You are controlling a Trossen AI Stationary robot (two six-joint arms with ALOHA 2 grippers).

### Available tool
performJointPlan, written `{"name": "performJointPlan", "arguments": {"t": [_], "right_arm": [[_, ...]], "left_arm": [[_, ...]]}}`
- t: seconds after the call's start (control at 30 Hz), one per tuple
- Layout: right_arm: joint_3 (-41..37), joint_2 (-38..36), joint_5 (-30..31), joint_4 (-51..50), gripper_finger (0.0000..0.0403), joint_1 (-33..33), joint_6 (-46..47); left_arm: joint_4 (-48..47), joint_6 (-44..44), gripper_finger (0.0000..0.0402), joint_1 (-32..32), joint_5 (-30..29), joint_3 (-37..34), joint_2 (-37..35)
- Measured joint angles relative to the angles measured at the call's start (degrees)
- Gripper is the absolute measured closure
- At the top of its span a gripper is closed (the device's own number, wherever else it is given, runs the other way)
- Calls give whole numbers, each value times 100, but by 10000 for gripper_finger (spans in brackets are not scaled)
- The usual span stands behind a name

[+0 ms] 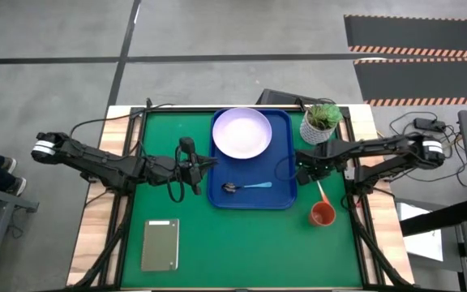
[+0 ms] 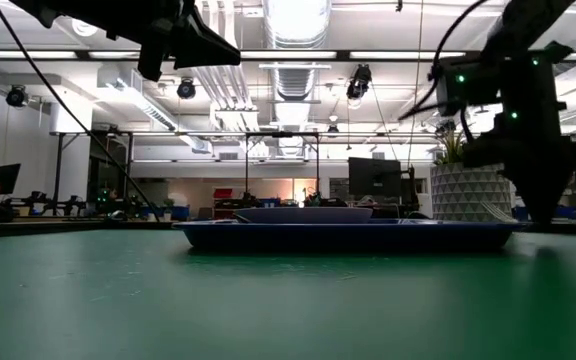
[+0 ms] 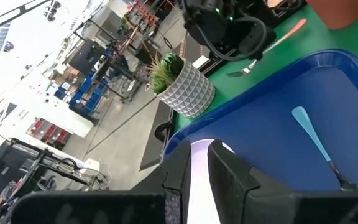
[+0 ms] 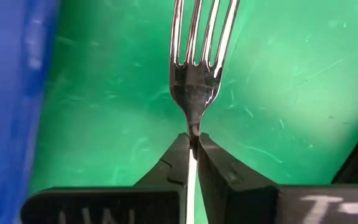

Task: Pick and place plate/cup/fork/spoon on tray
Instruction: Put the orange fork on the blue serving tray to the top of the green spoon

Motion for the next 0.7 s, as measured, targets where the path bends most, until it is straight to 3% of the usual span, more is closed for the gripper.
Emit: {"name": "performJointPlan", "arguments": {"t": [0.23,0.7], "right_arm": [[730,-60,333,-724,393,-2,-140],[2135,145,411,-802,394,-2,-1033]], "left_arm": [[-62,-7,366,-4,-12,0,0],[-414,-24,366,-262,-167,-2,-301]]}}
